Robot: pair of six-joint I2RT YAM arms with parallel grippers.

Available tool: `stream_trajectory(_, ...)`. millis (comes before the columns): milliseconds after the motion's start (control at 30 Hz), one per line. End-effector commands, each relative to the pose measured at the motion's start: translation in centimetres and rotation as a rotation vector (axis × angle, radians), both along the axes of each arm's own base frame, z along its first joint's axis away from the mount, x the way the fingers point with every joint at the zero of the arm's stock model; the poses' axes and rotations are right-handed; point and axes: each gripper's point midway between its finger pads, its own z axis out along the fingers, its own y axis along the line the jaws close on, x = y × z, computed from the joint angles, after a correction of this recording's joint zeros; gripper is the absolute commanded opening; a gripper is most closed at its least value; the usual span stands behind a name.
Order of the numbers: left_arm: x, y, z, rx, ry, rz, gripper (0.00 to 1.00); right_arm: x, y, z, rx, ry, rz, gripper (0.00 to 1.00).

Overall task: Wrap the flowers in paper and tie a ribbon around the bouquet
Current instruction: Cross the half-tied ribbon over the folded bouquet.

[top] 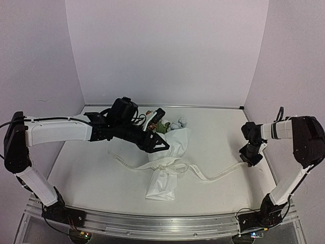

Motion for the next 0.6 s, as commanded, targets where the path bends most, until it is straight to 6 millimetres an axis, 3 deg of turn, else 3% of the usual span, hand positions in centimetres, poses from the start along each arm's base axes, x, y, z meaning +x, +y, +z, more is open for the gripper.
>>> stream_trajectory(0, 0.6, -0.3, 3.0, -0.076, -0.041, 0.001, 0.63, 2.2, 0.3, 1.2, 0.006, -0.030, 0.057, 0.08)
stream_trajectory(33, 0.8, -0.3, 3.2, -0.078, -0.041, 0.003, 0.63, 2.7, 0.6, 1.5, 0.015, -0.038, 0.085, 0.01)
stream_trajectory(133, 1.2, -0.4, 3.4, -0.082, -0.044, 0.007, 0.63, 4.4, 2.2, 3.4, 0.069, -0.093, 0.176, 0.00)
stream_trajectory(267, 2.1, -0.5, 4.0, -0.098, -0.050, 0.004, 0.64, 7.6, 7.2, 8.6, 0.175, -0.239, 0.352, 0.00)
stream_trajectory(400, 2.3, -1.0, 4.7, -0.115, -0.065, -0.038, 0.65, 10.2, 16.1, 15.3, 0.317, -0.371, 0.619, 0.00)
stream_trajectory(567, 2.6, -1.6, 5.2, -0.143, -0.085, -0.083, 0.69, 10.5, 28.2, 23.7, 0.554, -0.505, 0.903, 0.00)
